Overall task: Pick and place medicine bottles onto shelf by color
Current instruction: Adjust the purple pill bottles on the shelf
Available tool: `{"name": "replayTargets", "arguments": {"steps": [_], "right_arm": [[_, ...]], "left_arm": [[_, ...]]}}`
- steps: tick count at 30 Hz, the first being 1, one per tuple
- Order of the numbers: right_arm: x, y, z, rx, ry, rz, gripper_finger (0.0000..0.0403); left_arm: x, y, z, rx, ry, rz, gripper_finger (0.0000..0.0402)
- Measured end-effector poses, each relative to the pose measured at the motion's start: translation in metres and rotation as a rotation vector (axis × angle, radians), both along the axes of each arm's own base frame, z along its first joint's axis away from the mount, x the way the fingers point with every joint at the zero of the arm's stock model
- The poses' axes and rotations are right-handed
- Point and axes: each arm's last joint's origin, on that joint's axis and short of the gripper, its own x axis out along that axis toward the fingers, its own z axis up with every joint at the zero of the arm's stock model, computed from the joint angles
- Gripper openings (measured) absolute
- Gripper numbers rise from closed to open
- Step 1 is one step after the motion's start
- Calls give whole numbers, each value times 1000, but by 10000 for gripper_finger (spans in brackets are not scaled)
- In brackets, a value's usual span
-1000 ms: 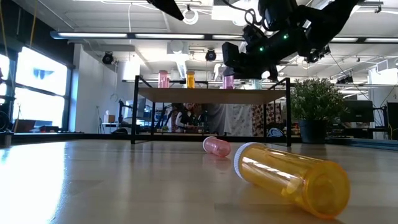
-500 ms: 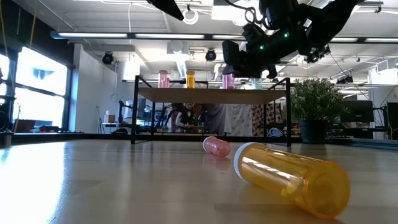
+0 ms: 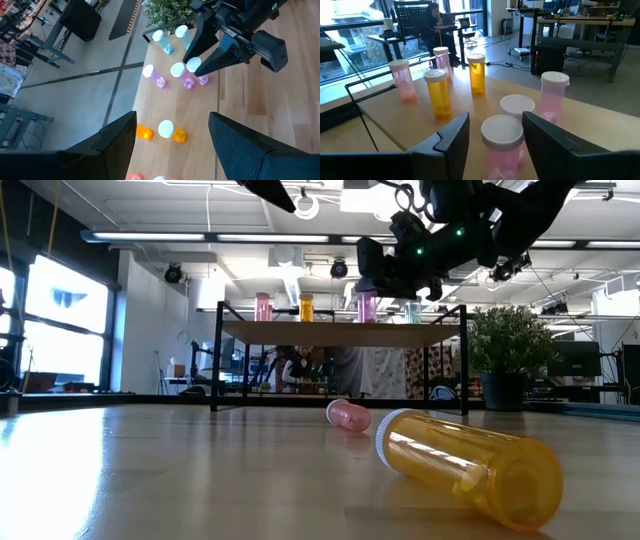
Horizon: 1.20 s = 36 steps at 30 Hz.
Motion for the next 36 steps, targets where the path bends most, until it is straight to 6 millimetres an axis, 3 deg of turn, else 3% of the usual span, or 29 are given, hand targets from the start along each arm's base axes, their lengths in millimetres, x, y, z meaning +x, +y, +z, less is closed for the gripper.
{"name": "replayTargets", "arguments": {"steps": [14, 18, 30, 36], "right_arm": [[0, -1, 4, -23, -19, -16, 174], [-4, -1, 13, -33, -46, -19, 174], [-29, 3, 67, -61, -136, 18, 174], [-27, -4, 113, 3, 60, 50, 174]], "left_arm": [[0, 0, 0, 2, 2, -2, 236], [0, 0, 0, 3, 3, -2, 236], [0, 0, 0, -24, -14, -19, 236], [-2, 8, -1, -185, -100, -61, 236]]}}
